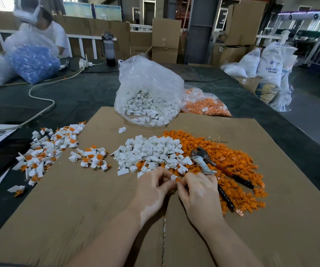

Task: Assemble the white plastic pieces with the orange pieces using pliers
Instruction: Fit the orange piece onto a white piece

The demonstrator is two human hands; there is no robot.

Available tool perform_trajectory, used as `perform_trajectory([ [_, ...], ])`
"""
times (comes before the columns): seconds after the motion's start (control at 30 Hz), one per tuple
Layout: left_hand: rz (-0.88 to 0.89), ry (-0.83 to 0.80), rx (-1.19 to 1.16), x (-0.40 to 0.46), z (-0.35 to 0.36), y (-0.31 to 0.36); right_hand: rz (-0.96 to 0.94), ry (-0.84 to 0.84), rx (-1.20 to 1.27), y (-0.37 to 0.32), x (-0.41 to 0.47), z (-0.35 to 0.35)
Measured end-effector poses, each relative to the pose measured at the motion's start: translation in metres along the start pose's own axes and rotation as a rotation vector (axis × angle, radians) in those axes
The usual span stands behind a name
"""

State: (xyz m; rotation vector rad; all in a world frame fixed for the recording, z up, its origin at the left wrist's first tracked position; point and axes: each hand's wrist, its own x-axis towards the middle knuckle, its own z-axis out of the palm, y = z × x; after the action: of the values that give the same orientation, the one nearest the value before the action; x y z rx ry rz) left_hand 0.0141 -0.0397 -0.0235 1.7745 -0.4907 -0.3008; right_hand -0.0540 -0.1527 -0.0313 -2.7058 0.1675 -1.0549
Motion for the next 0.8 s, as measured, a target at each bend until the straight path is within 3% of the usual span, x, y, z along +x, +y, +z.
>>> perform_trajectory([
  [0.4, 0.083, -0.009, 0.165, -0.002, -0.0014, -0.0026, 0.083, -0.062, 0.099, 0.0012, -0.0014, -0.0008],
  [0.57, -0.03, 0.019, -0.03, 0.0013, -0.002, 0.0016, 0.103, -0.037, 0.138, 0.0009, -0.0007, -0.0023],
  [0.8, 0.007, 0.018, -0.033, 0.0014, -0.0039, 0.0017, 0.058, -0.063, 0.187, 0.0, -0.0006, -0.007],
])
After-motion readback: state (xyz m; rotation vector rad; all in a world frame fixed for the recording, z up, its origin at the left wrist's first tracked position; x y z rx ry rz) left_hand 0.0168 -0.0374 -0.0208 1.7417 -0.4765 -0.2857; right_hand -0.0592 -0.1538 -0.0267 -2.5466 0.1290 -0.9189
